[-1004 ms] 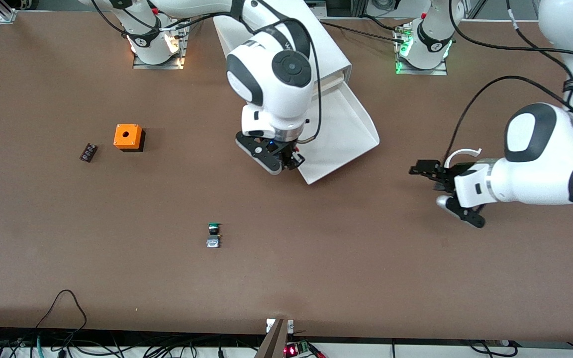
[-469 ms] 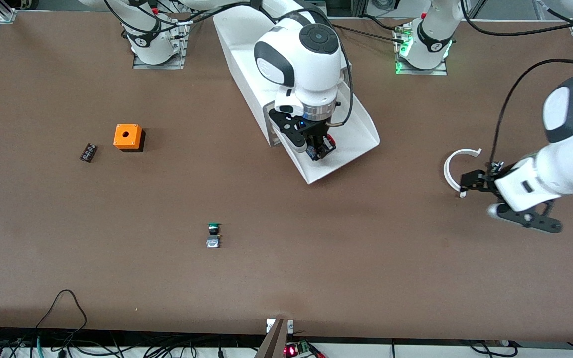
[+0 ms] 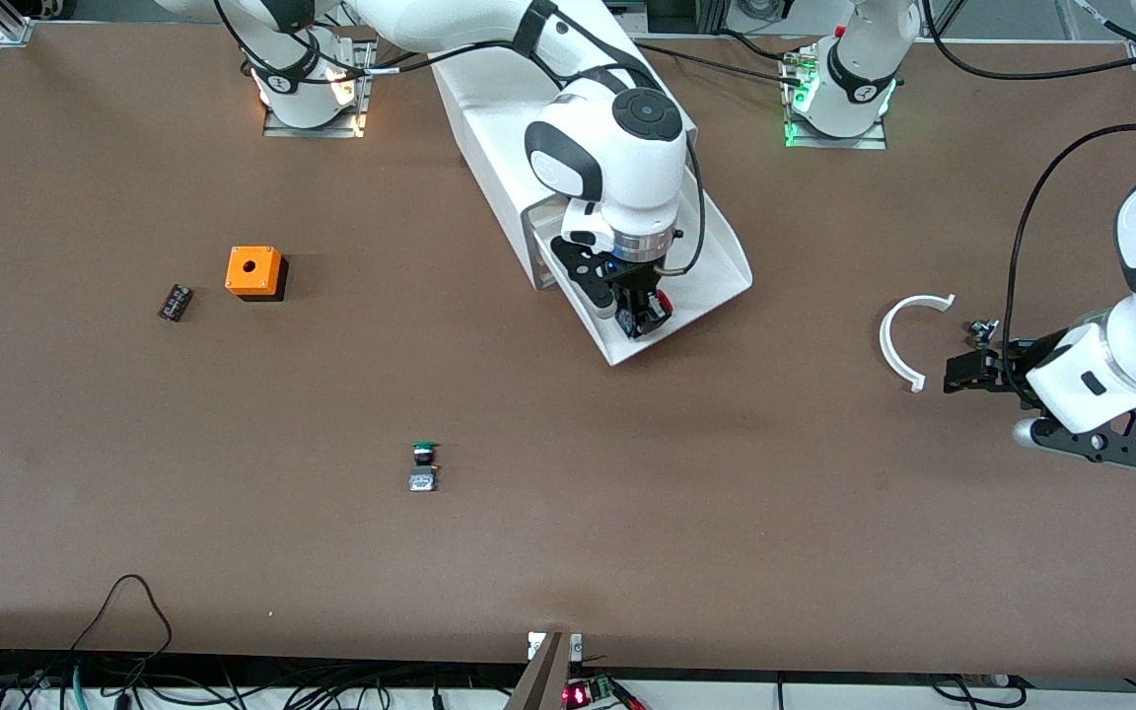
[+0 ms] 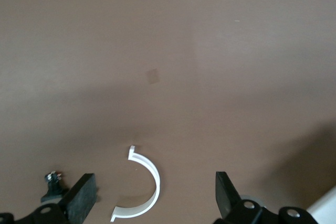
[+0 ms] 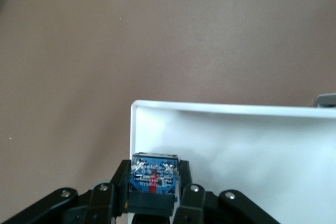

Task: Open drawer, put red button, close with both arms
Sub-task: 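Lower the red button into the drawer and open the right gripper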

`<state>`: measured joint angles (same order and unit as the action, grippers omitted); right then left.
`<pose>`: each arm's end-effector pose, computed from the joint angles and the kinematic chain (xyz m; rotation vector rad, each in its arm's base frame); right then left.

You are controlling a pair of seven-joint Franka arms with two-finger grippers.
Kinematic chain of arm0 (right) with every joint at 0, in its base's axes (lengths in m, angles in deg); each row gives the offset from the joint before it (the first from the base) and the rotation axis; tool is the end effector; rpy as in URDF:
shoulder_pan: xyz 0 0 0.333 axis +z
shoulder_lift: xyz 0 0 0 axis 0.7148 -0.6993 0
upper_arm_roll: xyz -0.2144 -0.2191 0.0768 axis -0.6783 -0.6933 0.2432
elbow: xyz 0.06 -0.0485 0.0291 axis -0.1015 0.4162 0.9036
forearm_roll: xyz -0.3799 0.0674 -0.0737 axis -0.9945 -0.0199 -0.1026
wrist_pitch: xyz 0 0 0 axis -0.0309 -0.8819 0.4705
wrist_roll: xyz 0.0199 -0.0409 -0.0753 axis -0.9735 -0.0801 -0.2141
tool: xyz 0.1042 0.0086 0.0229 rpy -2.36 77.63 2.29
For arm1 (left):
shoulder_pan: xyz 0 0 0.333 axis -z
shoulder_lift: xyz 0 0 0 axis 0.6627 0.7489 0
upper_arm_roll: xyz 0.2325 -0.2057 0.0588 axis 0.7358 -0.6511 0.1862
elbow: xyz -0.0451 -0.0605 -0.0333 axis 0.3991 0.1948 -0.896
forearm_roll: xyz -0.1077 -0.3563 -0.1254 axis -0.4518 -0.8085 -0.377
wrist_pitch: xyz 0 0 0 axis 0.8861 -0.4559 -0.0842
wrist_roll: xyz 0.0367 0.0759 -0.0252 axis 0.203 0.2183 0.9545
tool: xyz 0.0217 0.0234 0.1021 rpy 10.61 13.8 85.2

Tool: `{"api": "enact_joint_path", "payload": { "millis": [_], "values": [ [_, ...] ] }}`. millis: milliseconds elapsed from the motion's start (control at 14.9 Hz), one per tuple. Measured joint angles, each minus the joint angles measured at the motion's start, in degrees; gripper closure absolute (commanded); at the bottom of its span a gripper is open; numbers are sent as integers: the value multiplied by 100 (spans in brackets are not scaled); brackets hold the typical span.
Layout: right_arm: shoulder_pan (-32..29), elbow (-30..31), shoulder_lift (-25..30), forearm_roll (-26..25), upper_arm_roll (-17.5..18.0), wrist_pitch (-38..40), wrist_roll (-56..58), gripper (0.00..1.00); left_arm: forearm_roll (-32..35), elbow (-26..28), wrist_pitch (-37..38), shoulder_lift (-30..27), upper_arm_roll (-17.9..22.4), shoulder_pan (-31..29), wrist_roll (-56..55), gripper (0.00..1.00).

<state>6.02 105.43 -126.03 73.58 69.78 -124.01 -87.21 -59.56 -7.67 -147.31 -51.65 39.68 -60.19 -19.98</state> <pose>0.4935 0.6190 0.3487 -2.6019 1.4532 -0.3164 0.6836 -0.0086 0.4775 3.1132 -0.1949 -0.1095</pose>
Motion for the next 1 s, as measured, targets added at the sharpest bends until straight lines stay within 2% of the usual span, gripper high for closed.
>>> {"api": "enact_joint_path", "payload": {
  "millis": [67,134,201,669,870,1004],
  "values": [
    [23,0,-12,-5,-7,-5,-39,66,64,0,0,17,1,1,-259,0],
    [35,-1,-11,-6,-14,-7,-55,27,81,0,0,28,1,3,-474,0],
    [36,-5,-11,-6,-19,-10,-65,0,81,0,7,38,0,6,-654,0],
    [-26,-150,42,-11,-123,-47,-24,0,81,86,55,89,-3,29,-1131,0],
    [-280,-392,169,309,-119,98,466,0,81,161,78,91,-19,113,-1140,0],
    [-532,-509,288,576,-115,312,1208,0,45,394,56,101,-55,235,-1295,0]
  ]
}}
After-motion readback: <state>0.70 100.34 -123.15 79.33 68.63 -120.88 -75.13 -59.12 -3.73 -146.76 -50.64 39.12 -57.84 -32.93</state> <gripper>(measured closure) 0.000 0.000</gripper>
